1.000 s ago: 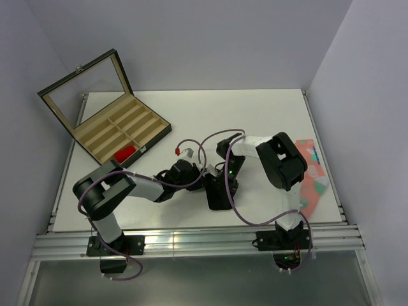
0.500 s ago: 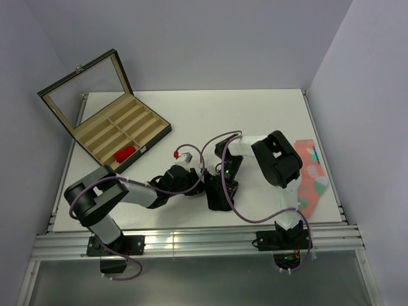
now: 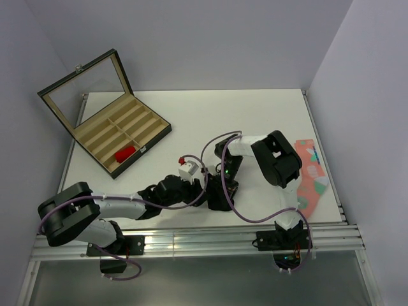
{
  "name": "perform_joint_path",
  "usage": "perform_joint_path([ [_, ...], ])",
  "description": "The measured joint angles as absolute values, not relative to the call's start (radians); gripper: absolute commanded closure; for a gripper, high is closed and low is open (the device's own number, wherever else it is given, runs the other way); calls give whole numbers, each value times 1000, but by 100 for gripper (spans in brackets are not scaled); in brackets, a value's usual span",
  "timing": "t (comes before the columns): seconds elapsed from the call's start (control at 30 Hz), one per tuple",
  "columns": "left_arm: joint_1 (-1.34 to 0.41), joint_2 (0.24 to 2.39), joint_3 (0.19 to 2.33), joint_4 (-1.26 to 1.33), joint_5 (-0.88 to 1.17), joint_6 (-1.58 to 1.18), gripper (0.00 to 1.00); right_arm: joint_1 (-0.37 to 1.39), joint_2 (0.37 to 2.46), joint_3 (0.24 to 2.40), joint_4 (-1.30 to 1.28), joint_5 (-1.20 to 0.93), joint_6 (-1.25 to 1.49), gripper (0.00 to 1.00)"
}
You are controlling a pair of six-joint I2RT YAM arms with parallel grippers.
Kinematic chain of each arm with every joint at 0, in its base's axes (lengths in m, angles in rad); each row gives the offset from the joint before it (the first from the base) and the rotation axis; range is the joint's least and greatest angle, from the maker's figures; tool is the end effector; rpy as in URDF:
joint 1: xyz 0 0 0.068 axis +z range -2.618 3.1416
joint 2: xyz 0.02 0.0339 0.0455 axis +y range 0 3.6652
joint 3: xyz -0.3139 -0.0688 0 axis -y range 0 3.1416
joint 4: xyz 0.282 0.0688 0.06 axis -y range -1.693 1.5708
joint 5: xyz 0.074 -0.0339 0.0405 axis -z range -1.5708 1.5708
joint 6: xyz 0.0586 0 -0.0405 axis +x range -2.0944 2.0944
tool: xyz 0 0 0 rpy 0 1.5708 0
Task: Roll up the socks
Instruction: Roll the sock at the center of the board.
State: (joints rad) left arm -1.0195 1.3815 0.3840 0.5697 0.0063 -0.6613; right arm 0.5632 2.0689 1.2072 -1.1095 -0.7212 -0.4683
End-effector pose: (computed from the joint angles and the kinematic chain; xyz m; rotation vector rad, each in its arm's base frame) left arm 0.1489 -0.2429 0.1624 0.3908 2.1339 -1.0438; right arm 0.2779 0.2213 0.1056 1.0922 -2.3238 -0.9397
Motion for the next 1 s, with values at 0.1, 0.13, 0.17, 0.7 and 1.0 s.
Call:
perform_joint_path([
  [0.1,-1034,1401,426,562,7,-612,53,563,2071,1209,-1111,-721,-468,85],
  [0.13,-1036,1412,439,562,8,-599,52,563,2071,1210,-1112,-721,-468,85],
  [0.17,-1038,1423,447,564,10,-588,52,563,2071,1210,-1112,-721,-468,85],
  [0.7,-1057,1579,477,671,96,-545,52,563,2072,1211,-1113,-721,-468,85],
  [1.0,-1063,1601,477,704,126,-545,52,563,2072,1211,-1113,-721,-468,85],
])
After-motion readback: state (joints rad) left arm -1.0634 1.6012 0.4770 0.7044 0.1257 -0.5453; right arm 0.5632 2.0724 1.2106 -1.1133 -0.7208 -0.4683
